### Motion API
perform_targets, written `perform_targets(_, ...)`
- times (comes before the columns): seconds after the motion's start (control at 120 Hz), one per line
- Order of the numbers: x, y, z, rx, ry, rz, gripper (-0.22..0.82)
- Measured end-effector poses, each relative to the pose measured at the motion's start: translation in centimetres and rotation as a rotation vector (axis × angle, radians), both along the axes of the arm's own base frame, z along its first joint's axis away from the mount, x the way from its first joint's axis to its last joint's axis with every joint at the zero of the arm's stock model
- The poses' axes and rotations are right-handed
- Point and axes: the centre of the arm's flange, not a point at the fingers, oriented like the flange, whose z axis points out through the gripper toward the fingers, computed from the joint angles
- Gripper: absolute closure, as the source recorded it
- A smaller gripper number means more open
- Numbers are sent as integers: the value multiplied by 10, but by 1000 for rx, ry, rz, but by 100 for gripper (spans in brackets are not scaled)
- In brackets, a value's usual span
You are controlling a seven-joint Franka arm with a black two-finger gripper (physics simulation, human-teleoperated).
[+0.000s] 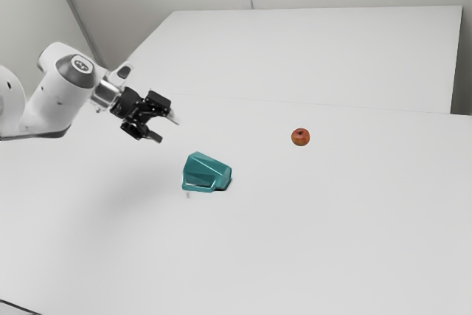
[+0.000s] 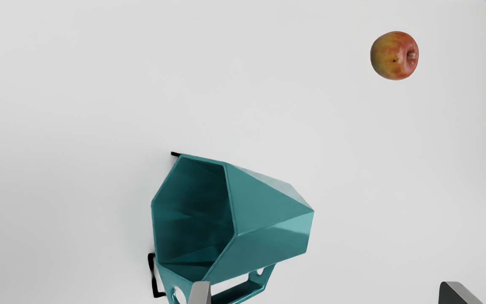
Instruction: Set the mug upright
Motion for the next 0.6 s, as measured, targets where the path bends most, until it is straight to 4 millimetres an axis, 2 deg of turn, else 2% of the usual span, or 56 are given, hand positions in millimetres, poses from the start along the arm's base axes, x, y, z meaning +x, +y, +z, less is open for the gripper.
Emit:
perform_targets(0.358,-16,11,-71,-179,-145,24,2)
perform_targets(0.6,-18,12,-100,-220,-219,-28,1)
